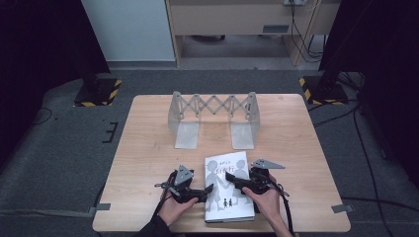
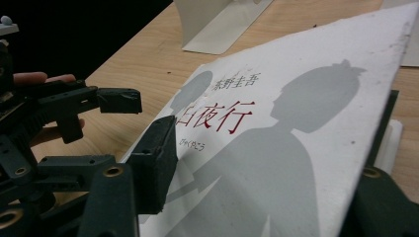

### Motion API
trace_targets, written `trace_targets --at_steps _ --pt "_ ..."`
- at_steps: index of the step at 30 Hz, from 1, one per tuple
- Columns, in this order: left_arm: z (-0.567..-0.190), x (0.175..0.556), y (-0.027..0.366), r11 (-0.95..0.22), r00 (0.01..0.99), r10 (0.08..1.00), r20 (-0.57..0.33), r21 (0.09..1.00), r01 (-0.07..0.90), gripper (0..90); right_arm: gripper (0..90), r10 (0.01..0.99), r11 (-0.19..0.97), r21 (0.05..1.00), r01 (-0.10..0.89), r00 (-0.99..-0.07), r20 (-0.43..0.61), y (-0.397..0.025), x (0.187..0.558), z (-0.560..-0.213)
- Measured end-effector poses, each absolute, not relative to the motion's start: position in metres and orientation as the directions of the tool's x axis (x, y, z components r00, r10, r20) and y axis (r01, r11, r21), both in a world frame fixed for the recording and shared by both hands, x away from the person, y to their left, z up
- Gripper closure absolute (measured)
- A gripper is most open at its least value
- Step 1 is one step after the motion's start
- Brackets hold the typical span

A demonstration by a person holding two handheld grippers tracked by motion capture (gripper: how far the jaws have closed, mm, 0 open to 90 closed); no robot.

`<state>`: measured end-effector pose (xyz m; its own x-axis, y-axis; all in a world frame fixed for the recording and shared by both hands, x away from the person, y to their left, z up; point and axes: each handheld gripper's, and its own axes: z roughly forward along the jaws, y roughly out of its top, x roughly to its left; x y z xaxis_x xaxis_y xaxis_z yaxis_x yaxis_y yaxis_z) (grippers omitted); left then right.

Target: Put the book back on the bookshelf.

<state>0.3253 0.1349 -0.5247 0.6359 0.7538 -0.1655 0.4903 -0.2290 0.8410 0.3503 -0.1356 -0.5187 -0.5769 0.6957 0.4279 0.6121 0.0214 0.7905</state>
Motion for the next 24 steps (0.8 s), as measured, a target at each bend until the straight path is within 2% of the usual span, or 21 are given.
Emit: trace_targets --at_steps 4,10,15,24 --pt "-0.524 0.326 0.136 -0.218 0.640 0.743 -0.195 0.834 0.507 8.6 50.3 0.690 0.001 0.774 0.633 -0.561 0.458 -0.139 0.351 -0.518" --pt "-0.523 0.326 0.137 -0.210 0.644 0.736 -0.210 0.833 0.512 12.9 53.9 0.690 -0.014 0.780 0.626 -0.558 0.460 -0.139 0.350 -0.515" --pt "-0.523 0.326 0.138 -0.207 0.645 0.734 -0.214 0.834 0.511 14.4 56.8 0.694 -0.028 0.784 0.620 -0.553 0.461 -0.139 0.347 -0.513" --pt "-0.523 0.327 0.138 -0.167 0.652 0.707 -0.274 0.831 0.531 15.4 63.4 0.682 -0.059 0.794 0.604 -0.557 0.475 -0.139 0.343 -0.503"
